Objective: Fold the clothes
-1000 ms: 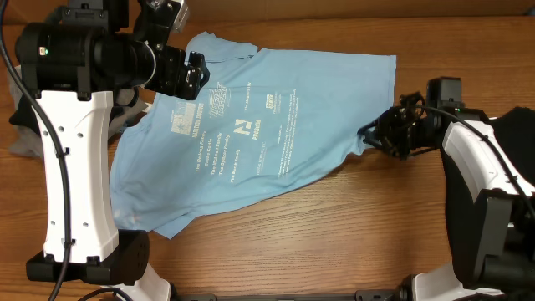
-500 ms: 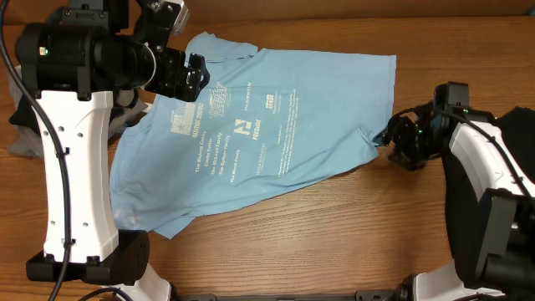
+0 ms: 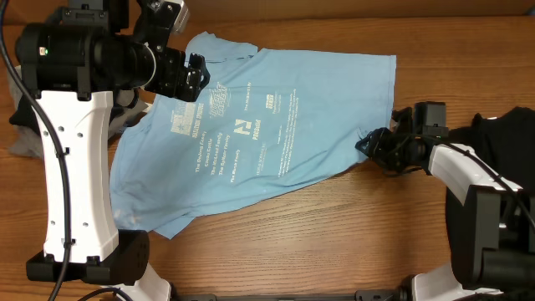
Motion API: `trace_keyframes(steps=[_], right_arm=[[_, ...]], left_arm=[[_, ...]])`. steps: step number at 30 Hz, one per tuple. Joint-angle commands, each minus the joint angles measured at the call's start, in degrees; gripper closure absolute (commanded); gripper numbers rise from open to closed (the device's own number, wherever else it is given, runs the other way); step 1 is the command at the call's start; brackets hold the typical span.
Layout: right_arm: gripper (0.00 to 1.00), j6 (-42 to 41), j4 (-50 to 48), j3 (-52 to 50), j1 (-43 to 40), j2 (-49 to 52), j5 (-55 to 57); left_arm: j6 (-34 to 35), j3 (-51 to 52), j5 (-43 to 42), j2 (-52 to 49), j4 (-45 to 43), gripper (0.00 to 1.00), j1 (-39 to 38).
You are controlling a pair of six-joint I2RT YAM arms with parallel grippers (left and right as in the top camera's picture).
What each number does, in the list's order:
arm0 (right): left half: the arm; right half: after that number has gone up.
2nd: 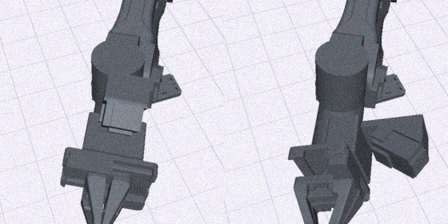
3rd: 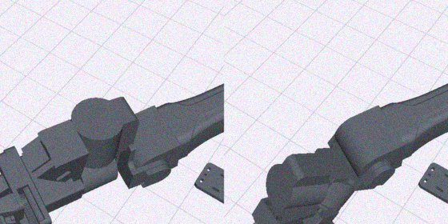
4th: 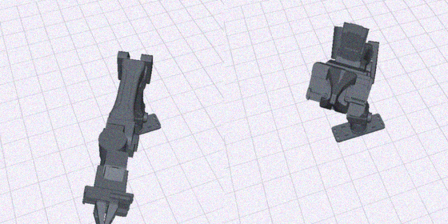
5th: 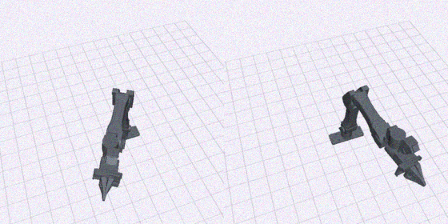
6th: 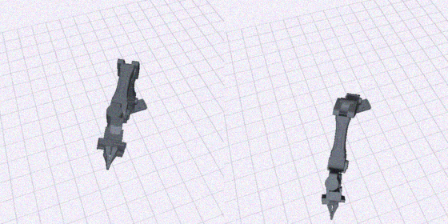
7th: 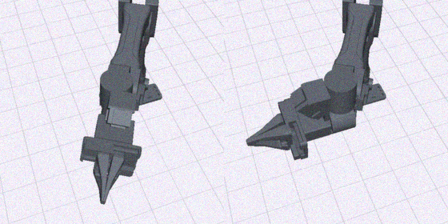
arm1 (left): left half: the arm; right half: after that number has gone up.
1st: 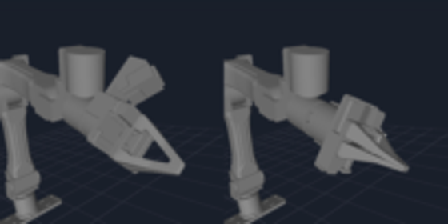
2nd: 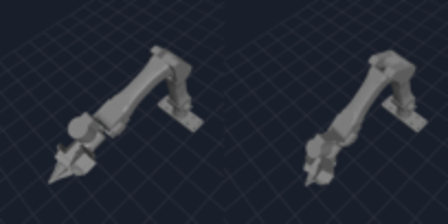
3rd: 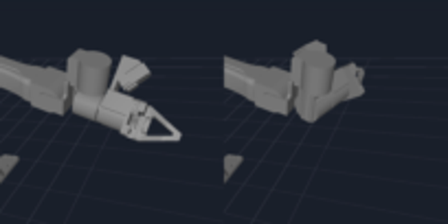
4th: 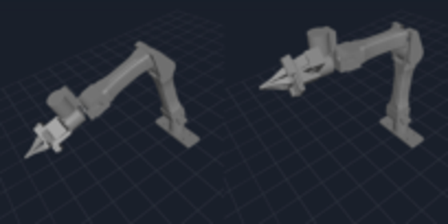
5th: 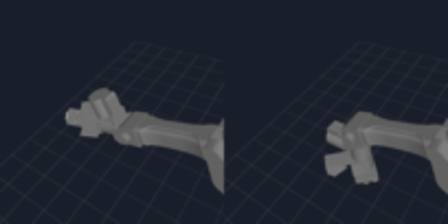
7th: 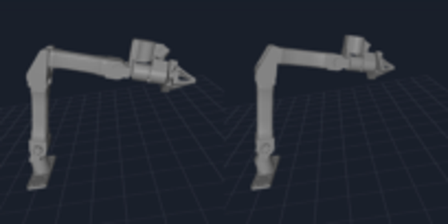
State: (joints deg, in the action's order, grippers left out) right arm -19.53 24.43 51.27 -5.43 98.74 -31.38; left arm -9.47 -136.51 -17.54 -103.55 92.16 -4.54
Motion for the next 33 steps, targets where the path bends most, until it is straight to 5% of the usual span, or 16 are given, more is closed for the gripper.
trace_keyframes(steps=[1, 3, 9, 16, 17, 19, 23, 29, 33], right_arm=[[0.87, 0.9, 1.2, 0.1, 0.2, -0.9, -10.4], [0.96, 0.6, 5.7, 1.0, 0.2, -1.6, -11.6], [0.96, -3.3, 22.5, 6.7, 0.2, -4.2, -11.8], [0.94, -11.0, 10.9, 8.0, 0.6, -4.2, -11.5], [0.88, -12.0, 7.9, 8.0, 0.6, -4.2, -10.5], [0.57, -12.3, 3.4, 8.0, 0.7, -4.2, -9.2], [0.41, -12.2, -1.5, 8.0, 0.9, -4.2, -7.4], [0.59, -10.0, 3.6, 8.0, 0.6, -4.2, 4.9], [0.55, -5.4, 6.4, 7.9, 1.0, -4.1, 5.9]], left_arm=[[-1.3, -0.5, 0.1, 0.1, 0.1, 0.07, -0.4], [-1.3, -0.5, 0.1, 0.1, 0.3, 0.07, -0.4], [-2.2, -0.5, 0.2, 0.1, 0.2, 0.06, -0.4], [-2.2, -0.5, 0.1, 0.1, -1.0, 0.06, -0.4], [-2.2, -0.5, 0.1, 0.1, -0.9, 0.06, -0.4], [-2.1, -0.5, 0.1, 0.1, -0.7, 0.06, -0.4], [-2.2, -0.5, 0.2, 0.1, -0.2, 0.06, -0.4], [-2.2, -0.5, 0.1, 0.1, -0.2, 0.06, -0.4], [-2.2, -0.5, 0.1, 0.1, -0.3, 0.05, -0.4]])
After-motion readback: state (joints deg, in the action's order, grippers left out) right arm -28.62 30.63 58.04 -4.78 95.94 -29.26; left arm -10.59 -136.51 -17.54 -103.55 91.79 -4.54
